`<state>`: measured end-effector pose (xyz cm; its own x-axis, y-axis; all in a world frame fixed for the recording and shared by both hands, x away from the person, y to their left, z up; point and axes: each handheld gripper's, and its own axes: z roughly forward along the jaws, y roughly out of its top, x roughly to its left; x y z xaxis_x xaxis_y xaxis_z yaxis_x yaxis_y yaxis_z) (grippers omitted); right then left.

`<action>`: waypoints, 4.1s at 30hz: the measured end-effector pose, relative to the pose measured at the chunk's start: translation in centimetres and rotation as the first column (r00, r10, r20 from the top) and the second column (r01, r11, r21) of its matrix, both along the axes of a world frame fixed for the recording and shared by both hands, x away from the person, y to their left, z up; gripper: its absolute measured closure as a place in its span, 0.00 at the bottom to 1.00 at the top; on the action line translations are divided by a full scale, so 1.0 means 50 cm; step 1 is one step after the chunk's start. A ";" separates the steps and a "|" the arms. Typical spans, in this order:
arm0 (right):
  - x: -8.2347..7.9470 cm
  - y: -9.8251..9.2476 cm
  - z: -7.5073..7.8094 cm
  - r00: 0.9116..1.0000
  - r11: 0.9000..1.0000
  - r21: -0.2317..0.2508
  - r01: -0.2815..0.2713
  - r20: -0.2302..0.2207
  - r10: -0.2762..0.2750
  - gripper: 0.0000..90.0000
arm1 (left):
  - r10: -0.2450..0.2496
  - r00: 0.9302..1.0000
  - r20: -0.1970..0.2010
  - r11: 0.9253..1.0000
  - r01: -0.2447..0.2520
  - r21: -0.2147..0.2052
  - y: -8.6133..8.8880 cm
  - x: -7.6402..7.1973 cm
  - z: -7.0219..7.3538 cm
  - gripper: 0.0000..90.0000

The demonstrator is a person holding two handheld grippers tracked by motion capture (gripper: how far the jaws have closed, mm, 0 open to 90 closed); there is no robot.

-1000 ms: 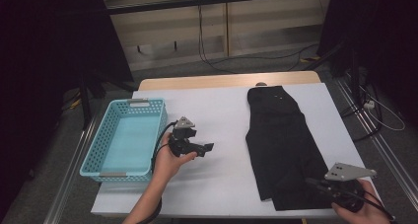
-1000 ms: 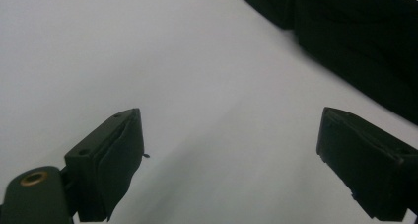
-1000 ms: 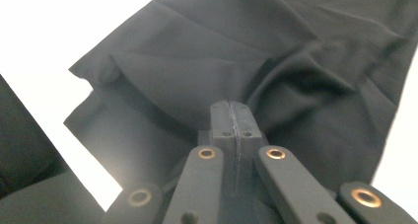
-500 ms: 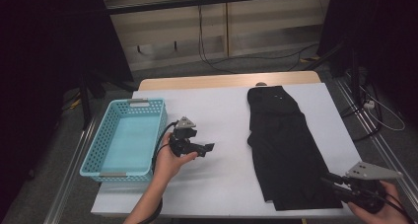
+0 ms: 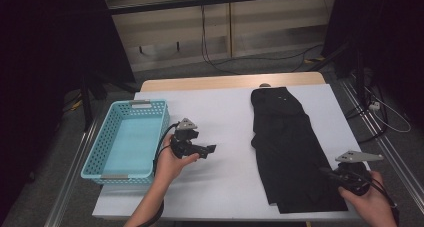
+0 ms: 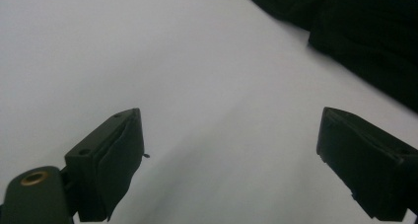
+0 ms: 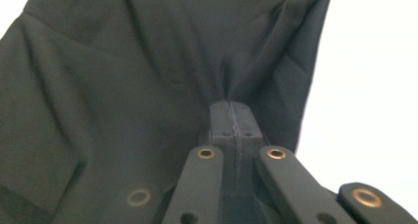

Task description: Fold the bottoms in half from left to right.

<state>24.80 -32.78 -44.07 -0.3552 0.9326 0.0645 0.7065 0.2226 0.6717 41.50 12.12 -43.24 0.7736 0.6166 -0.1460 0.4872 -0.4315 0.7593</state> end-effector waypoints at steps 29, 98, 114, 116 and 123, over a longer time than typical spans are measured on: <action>0.021 0.027 0.030 0.996 0.998 -0.054 0.006 0.090 -0.001 0.54 | 0.005 1.000 0.024 1.000 -0.006 0.024 0.001 -0.002 0.009 0.11; 0.348 0.290 -0.039 0.990 0.999 -0.044 0.028 0.140 -0.022 0.34 | 0.029 1.000 -0.002 0.999 -0.029 0.022 0.021 -0.012 -0.001 0.11; 0.360 0.276 -0.050 0.989 0.996 -0.052 0.072 0.131 -0.065 0.70 | 0.053 0.999 0.006 0.998 -0.053 0.015 0.033 -0.016 0.000 0.11; 0.360 0.276 -0.050 0.988 0.995 -0.063 0.080 0.137 -0.071 0.80 | 0.050 0.999 0.003 0.999 -0.050 0.019 0.035 -0.015 -0.001 0.11; 0.364 0.273 -0.048 0.987 0.993 -0.084 0.078 0.144 -0.066 0.95 | 0.065 0.998 0.001 0.998 -0.065 0.026 0.042 -0.015 -0.002 0.11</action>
<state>43.00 -19.14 -46.49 -0.2864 0.9559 -0.0656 0.6227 0.2377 0.7455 40.75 14.25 -43.33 0.7320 0.6688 -0.1296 0.5148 -0.4184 0.7483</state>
